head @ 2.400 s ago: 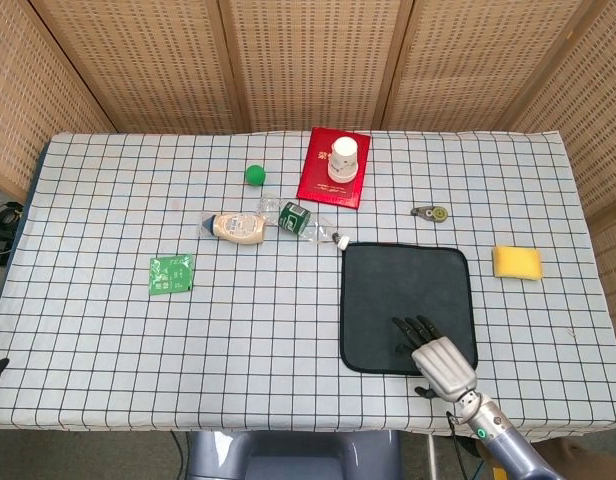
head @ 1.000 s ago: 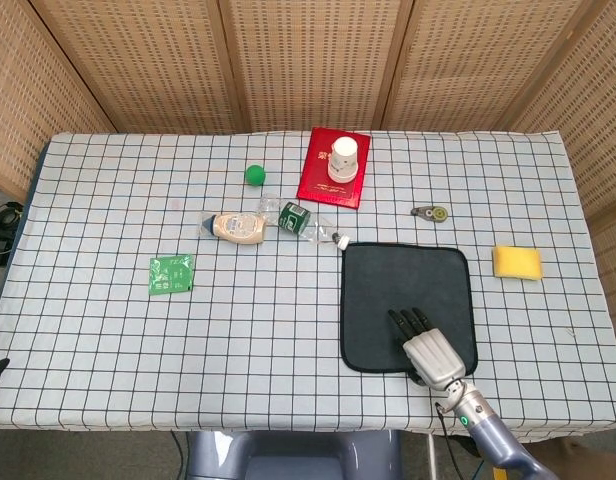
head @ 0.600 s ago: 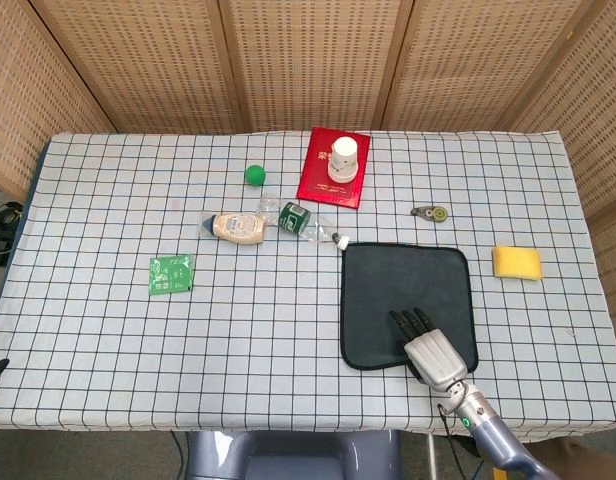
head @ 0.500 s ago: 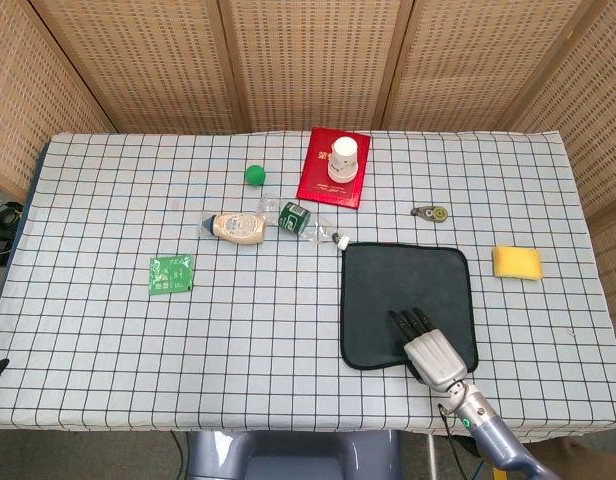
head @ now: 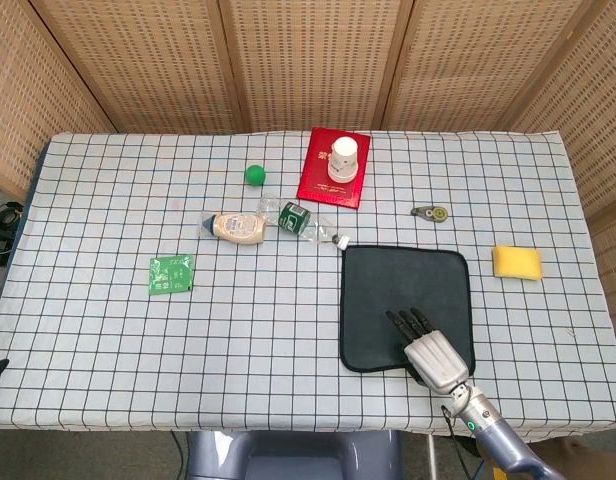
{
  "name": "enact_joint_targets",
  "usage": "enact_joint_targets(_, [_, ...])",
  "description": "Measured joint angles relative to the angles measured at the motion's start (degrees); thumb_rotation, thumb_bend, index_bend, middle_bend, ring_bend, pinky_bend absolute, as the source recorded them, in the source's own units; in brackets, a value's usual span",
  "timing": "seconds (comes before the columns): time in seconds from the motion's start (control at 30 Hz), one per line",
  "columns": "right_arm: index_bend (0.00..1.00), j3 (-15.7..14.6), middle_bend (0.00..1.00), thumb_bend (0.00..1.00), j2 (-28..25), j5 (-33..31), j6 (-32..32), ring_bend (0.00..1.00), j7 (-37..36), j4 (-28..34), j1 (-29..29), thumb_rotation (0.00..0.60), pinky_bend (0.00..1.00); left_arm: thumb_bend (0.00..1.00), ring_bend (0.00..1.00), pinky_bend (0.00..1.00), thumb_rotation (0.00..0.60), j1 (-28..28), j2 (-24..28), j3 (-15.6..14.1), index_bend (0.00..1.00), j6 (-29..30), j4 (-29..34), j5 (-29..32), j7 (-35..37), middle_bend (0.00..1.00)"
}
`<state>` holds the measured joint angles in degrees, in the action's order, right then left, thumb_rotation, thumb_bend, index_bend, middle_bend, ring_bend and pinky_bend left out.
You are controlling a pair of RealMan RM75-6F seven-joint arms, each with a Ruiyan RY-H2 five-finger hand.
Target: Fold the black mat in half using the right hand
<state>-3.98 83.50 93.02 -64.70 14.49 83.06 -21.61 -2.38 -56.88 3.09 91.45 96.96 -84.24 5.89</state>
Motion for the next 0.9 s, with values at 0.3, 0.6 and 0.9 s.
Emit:
enact_joint_targets(0.3, [0.68,-2.45,0.0,0.65,-3.21,2.95,-0.18,0.0,-2.4,3.31,-0.3,0.6,0.0,0.0,0.0,0.0,0.6,-0.04,0.02,-0.03,0.0,0.04,0.11,-0.03,-0.08,0.0])
enact_joint_targets(0.6, [0.68,-5.47,0.0,0.65,-5.99,6.11,0.07,0.0,-3.26,7.17,-0.48,0.6,0.0,0.0,0.0,0.0,0.6,-0.08,0.0,-0.05,0.0,0.1,0.17,-0.08,-0.26,0.0])
enact_joint_targets(0.9, [0.68,-6.95,0.0,0.65,-7.9,8.09,0.77,0.0,-2.52,10.66,-0.86,0.6,0.0,0.0,0.0,0.0,0.6,0.04,-0.07,-0.03,0.0,-0.21,0.2,0.13,-0.47,0.0])
